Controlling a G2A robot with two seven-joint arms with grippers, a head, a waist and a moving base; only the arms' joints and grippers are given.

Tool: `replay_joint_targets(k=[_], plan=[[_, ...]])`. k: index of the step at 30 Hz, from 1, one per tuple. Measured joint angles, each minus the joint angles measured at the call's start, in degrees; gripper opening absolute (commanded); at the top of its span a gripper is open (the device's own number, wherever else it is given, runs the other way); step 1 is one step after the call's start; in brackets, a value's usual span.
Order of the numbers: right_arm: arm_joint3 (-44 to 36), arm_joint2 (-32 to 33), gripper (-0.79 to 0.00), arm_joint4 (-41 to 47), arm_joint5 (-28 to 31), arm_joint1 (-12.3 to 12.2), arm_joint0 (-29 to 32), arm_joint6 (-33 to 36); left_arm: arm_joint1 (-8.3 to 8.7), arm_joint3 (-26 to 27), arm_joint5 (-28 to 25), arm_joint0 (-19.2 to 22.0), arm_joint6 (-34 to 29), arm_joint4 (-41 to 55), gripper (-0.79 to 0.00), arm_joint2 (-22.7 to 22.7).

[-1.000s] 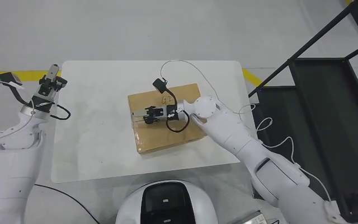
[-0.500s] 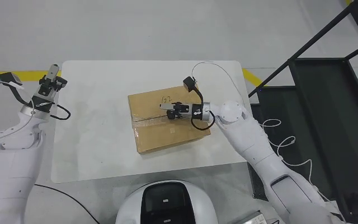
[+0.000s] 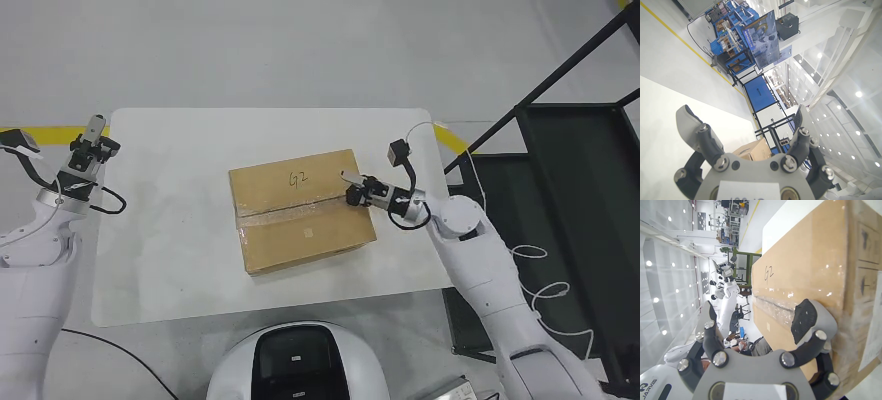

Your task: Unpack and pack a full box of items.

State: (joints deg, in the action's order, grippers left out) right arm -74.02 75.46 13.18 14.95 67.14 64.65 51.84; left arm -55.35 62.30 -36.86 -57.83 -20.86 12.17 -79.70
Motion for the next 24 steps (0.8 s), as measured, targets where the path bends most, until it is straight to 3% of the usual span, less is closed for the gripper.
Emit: replay_joint_targets(k=[11,16,19,24], plan=[[-6.4,7.0,0.0,2.6,4.5,-1.3,5.9,-3.4,0.0,0.0,0.0,0.0,0.0,0.0,0.0,0.0],[-9.0,10.0,0.0,7.3,20.8,-1.0,11.4,-10.3,0.0,0.0,0.0,0.0,0.0,0.0,0.0,0.0],[-8.1,11.6,0.0,4.9,30.0,-0.7,14.6,-17.3,0.0,0.0,0.0,0.0,0.0,0.0,0.0,0.0],[-7.6,12.7,0.0,0.6,38.9,-0.1,18.4,-26.5,0.0,0.0,0.0,0.0,0.0,0.0,0.0,0.0]])
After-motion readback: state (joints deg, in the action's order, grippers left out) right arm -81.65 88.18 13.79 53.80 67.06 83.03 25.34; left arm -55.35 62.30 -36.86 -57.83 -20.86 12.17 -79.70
